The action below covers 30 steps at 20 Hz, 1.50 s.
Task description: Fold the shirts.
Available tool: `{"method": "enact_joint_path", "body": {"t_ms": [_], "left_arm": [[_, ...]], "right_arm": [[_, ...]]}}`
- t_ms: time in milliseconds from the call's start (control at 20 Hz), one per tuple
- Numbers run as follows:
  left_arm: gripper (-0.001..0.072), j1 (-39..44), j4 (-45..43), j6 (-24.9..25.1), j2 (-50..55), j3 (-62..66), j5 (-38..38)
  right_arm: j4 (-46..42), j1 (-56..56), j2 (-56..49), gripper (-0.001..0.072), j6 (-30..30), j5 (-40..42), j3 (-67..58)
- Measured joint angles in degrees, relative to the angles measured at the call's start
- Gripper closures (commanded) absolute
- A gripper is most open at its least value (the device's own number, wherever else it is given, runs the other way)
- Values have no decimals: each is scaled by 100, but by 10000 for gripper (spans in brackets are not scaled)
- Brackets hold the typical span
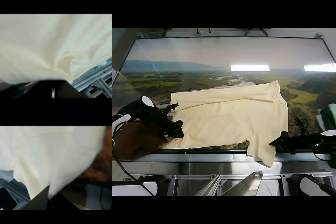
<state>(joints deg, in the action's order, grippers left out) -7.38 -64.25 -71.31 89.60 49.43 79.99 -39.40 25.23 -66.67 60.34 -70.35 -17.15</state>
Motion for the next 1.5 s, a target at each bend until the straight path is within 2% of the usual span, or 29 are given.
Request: {"method": "enact_joint_path", "body": {"t_ms": [200, 300, 500, 650, 800, 900, 1100, 1350, 1400, 1450, 1500], "left_arm": [[676, -890, -232, 103, -321, 2, 59], [676, -1410, -66, 177, -514, 4, 264], [676, -2208, 804, 577, -688, 37, 503], [676, -2500, 1694, 905, -723, 326, 686], [676, -2533, 2253, 997, -592, 914, 774], [676, -2406, 2444, 986, -323, 1438, 785], [677, -1923, 2579, 726, 570, 2673, 717], [681, -1403, 2529, 398, 1893, 4085, 688], [671, -1327, 2435, 299, 2144, 4343, 723], [484, -1266, 2337, 254, 2363, 4575, 782], [414, -1220, 2251, 160, 2555, 4800, 861]], "right_arm": [[247, 7, 278, 693, -22, -385, -127], [417, 35, 501, 693, 28, -505, -293], [678, 118, 761, 693, 184, -566, -787], [1019, 160, 745, 693, 219, -304, -1255], [1349, 92, 328, 693, 98, 0, -1834], [1722, -44, -170, 693, -208, 219, -2232], [2590, -348, -1351, 693, -1023, 695, -3060], [2988, -538, -2684, 686, -1639, 988, -3980], [3005, -551, -2872, 581, -1718, 1005, -4092], [3025, -562, -3042, 404, -1827, 1029, -4186], [3027, -564, -3176, 389, -1961, 1047, -4253]]}}
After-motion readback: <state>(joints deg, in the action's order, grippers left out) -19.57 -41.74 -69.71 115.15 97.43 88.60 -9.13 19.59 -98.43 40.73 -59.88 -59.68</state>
